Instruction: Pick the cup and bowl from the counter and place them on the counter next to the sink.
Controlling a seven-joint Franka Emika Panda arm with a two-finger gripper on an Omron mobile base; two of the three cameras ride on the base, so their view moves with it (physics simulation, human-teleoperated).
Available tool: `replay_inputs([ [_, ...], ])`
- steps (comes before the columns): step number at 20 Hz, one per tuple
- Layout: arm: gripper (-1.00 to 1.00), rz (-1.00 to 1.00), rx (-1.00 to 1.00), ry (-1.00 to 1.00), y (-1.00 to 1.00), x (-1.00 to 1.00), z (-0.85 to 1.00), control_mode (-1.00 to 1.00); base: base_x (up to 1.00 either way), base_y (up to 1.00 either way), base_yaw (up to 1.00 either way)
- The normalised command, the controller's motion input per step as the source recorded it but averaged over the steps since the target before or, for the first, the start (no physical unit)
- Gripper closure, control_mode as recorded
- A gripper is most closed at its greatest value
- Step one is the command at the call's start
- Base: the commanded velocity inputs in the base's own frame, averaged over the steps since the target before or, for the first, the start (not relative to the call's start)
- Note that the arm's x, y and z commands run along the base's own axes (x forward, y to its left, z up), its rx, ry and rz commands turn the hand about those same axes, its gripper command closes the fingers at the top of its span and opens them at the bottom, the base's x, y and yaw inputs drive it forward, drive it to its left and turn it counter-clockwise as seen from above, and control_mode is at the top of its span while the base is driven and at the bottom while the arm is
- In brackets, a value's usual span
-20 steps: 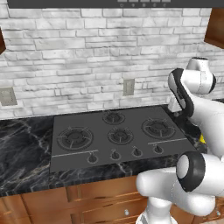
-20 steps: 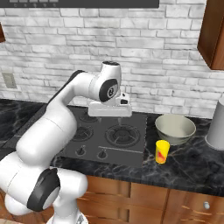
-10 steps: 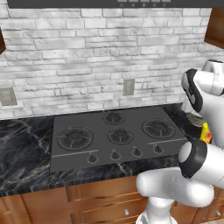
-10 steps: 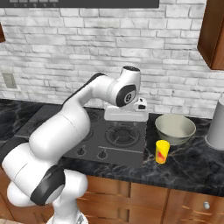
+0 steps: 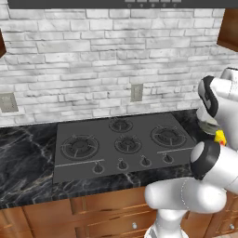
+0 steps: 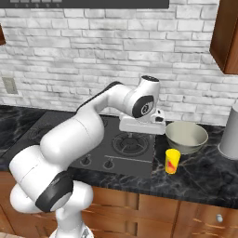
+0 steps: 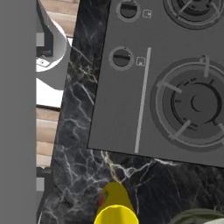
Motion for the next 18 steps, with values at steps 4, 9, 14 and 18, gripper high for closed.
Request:
replay_inputs([
  [4,-1.0,-0.02,0.0,0.0,-0.25,0.03,-0.44,-1.0,0.0,0.0,0.0],
  [9,-1.0,-0.02,0.0,0.0,-0.22,0.01,-0.29,-1.0,0.0,0.0,0.0],
  [14,-1.0,-0.05,0.0,0.0,-0.23,0.04,-0.13,-1.0,0.0,0.0,0.0],
  [18,-1.0,-0.05,0.0,0.0,-0.3,0.0,0.0,-1.0,0.0,0.0,0.0],
])
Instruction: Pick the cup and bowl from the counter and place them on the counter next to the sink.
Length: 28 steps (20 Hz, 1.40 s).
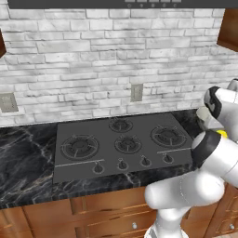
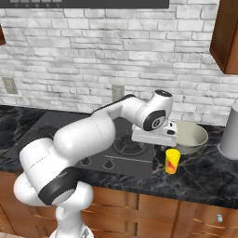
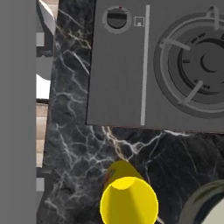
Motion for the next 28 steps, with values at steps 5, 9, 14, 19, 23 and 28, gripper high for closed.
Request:
replay_inputs([
  [5,-1.0,-0.06,0.0,0.0,-0.28,0.07,-0.13,-1.0,0.0,0.0,0.0],
  [9,-1.0,-0.02,0.0,0.0,-0.08,0.16,-0.1,-1.0,0.0,0.0,0.0],
  [14,-1.0,0.0,0.0,0.0,-0.01,0.36,-0.07,-1.0,0.0,0.0,0.0],
  [19,-1.0,0.0,0.0,0.0,-0.12,0.24,-0.14,-1.0,0.0,0.0,0.0],
  [23,-1.0,0.0,0.0,0.0,-0.28,0.0,-0.17,-1.0,0.0,0.0,0.0],
  [28,-1.0,0.0,0.0,0.0,-0.18,0.0,-0.16,-1.0,0.0,0.0,0.0],
])
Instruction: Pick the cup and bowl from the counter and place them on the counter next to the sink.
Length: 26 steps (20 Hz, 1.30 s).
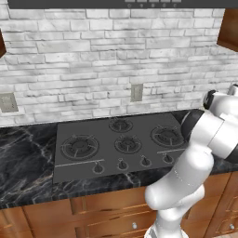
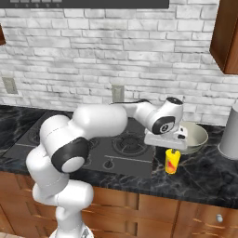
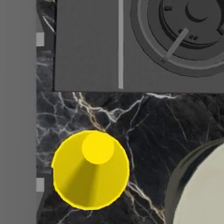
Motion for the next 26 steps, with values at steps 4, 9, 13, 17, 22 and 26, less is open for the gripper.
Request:
replay_inputs([
  [4,-1.0,0.0,0.0,0.0,0.0,0.03,-0.14,-1.0,0.0,0.0,0.0],
  [9,-1.0,0.0,0.0,0.0,0.0,0.11,-0.17,-1.0,0.0,0.0,0.0],
  [13,-1.0,0.0,0.0,0.0,0.0,0.09,-0.19,-1.0,0.0,0.0,0.0],
  [17,-1.0,0.0,0.0,0.0,0.0,0.12,-0.13,-1.0,0.0,0.0,0.0],
  [22,-1.0,0.0,0.0,0.0,-0.04,0.15,-0.09,-1.0,0.0,0.0,0.0],
  [26,-1.0,0.0,0.0,0.0,-0.06,0.06,-0.19,-1.0,0.0,0.0,0.0],
])
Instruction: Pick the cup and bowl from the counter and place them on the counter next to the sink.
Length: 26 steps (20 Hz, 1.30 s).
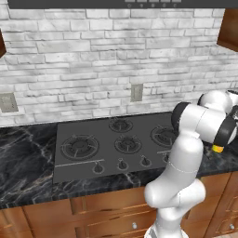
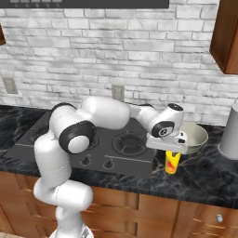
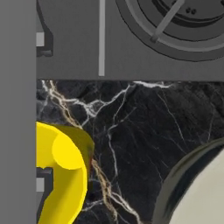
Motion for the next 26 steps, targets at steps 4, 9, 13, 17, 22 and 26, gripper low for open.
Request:
replay_inputs([
  [4,-1.0,0.0,0.0,0.0,-0.06,0.0,-0.32,-1.0,0.0,0.0,0.0],
  [9,-1.0,0.0,0.0,0.0,-0.03,0.0,-0.15,-1.0,0.0,0.0,0.0],
  [13,-1.0,0.0,0.0,0.0,0.0,0.0,0.0,-1.0,0.0,0.0,0.0],
  [17,-1.0,0.0,0.0,0.0,0.0,0.0,0.0,-1.0,0.0,0.0,0.0],
  [22,1.0,0.0,0.0,0.0,0.0,0.0,0.0,-1.0,0.0,0.0,0.0],
  [26,1.0,0.0,0.0,-0.03,0.0,-0.01,0.0,-1.0,0.0,0.0,0.0],
])
